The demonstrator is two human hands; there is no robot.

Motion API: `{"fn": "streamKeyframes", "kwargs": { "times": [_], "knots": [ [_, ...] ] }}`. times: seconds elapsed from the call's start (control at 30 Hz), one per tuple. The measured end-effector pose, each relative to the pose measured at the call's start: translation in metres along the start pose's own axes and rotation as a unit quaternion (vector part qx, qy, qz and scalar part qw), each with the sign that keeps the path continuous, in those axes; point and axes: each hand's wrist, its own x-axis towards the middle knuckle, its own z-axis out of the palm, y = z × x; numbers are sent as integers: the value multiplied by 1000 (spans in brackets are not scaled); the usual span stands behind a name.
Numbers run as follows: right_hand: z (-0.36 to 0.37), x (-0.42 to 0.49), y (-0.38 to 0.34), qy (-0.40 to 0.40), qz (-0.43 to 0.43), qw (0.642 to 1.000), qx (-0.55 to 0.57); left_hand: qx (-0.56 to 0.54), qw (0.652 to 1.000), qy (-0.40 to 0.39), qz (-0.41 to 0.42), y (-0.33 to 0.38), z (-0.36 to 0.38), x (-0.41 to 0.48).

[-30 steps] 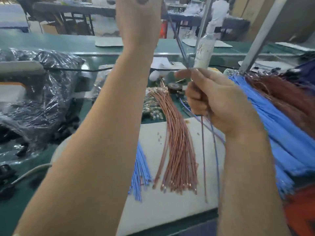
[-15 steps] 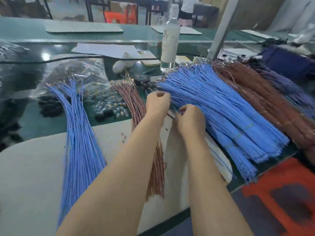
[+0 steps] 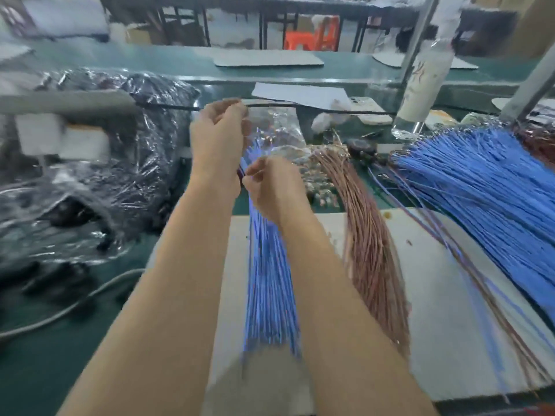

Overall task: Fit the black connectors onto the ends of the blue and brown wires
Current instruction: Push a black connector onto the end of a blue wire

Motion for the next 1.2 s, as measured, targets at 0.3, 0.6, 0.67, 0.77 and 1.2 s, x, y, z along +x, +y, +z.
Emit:
{"fn": "streamKeyframes", "kwargs": {
  "times": [0.3,0.6,0.67,0.77,1.2],
  "knots": [
    [65,28,-30,38,-21,994,-98,-12,996,84,-11,17,-95,20],
    [94,57,-33,62,17,967,-246,-19,996,79,-33,7,-91,29],
    [97,58,-32,75,11,966,-246,-23,996,79,-41,3,-89,31],
    [96,61,-32,64,15,965,-252,-26,996,74,-50,-1,-84,32],
    [-3,6,-17,67,-141,974,166,86,995,57,10,-24,-53,1]
  ]
}}
